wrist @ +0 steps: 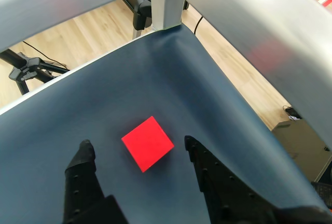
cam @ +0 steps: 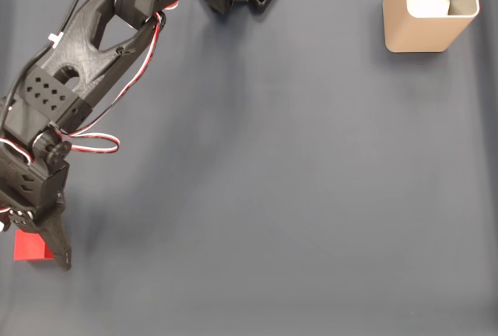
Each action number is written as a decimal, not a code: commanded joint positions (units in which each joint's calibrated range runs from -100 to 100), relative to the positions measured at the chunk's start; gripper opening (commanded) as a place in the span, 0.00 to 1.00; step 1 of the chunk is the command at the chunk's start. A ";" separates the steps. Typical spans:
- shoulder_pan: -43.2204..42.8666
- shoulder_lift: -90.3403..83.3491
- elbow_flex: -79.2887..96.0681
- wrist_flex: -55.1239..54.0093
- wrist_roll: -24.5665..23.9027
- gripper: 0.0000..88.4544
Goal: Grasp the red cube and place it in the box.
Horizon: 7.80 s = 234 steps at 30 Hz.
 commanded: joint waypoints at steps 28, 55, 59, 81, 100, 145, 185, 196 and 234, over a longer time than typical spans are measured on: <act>1.64 2.09 -5.34 -2.28 2.88 0.40; 1.78 0.97 -4.89 -2.03 3.17 0.29; 1.78 0.62 -4.25 -2.03 3.27 0.28; 0.78 -4.06 2.68 -1.79 1.17 0.14; 0.29 -4.67 3.05 -3.02 -0.83 0.42; -2.20 -12.12 4.69 11.82 2.74 0.01; -22.09 -67.92 50.86 18.05 2.10 0.00; -31.25 -78.84 58.89 18.05 2.25 0.00; -67.11 -94.96 72.39 23.21 3.71 0.00</act>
